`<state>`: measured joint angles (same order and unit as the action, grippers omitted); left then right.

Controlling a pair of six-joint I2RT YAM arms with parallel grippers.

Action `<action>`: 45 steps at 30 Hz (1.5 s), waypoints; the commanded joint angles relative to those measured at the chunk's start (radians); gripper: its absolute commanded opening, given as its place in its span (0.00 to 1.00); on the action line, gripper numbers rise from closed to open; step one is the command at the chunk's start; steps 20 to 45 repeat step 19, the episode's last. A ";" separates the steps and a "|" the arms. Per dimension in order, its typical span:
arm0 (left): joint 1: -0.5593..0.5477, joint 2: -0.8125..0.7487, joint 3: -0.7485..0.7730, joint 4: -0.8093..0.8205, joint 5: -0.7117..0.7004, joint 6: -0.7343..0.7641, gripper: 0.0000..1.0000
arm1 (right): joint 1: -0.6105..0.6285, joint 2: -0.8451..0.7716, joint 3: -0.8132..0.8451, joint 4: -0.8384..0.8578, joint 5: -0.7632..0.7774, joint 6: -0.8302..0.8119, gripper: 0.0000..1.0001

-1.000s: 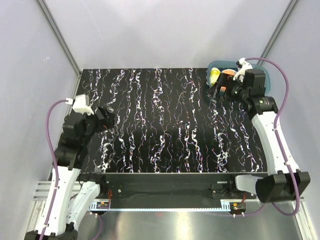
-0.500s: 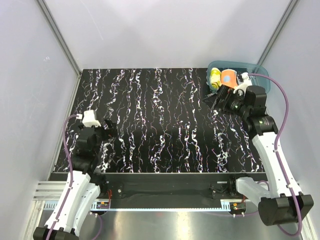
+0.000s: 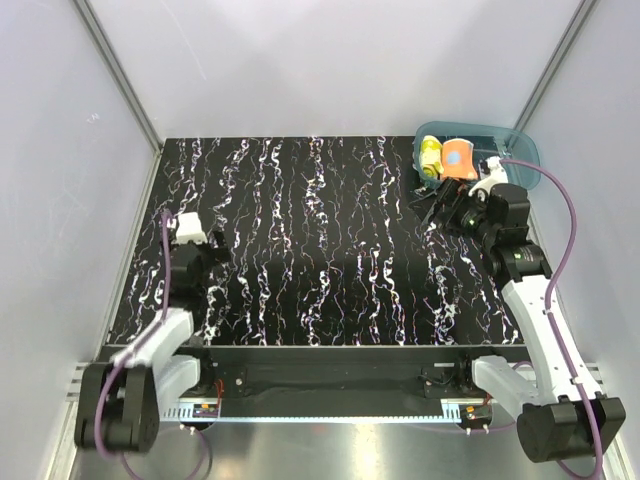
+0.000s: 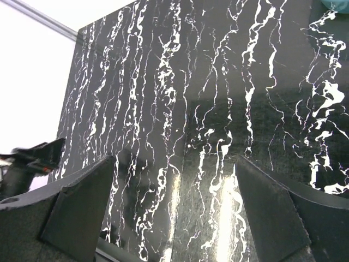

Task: Roll the towels
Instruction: Place the rolled towel into the container

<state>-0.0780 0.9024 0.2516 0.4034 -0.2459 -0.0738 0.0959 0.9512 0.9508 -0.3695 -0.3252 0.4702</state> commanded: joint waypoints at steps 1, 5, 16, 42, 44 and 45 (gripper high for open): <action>0.032 0.186 -0.014 0.333 0.010 0.066 0.99 | 0.007 0.001 -0.015 0.061 0.026 0.021 1.00; 0.040 0.282 -0.023 0.519 0.040 0.100 0.99 | 0.007 -0.012 -0.027 0.058 0.008 -0.021 1.00; 0.076 0.431 -0.032 0.644 0.152 0.089 0.99 | 0.007 -0.061 -0.133 0.222 -0.081 0.047 1.00; 0.078 0.432 -0.032 0.647 0.160 0.088 0.99 | 0.007 -0.051 -0.133 0.215 -0.034 0.039 1.00; 0.078 0.432 -0.032 0.647 0.160 0.088 0.99 | 0.007 -0.051 -0.133 0.215 -0.034 0.039 1.00; 0.078 0.432 -0.032 0.647 0.160 0.088 0.99 | 0.007 -0.051 -0.133 0.215 -0.034 0.039 1.00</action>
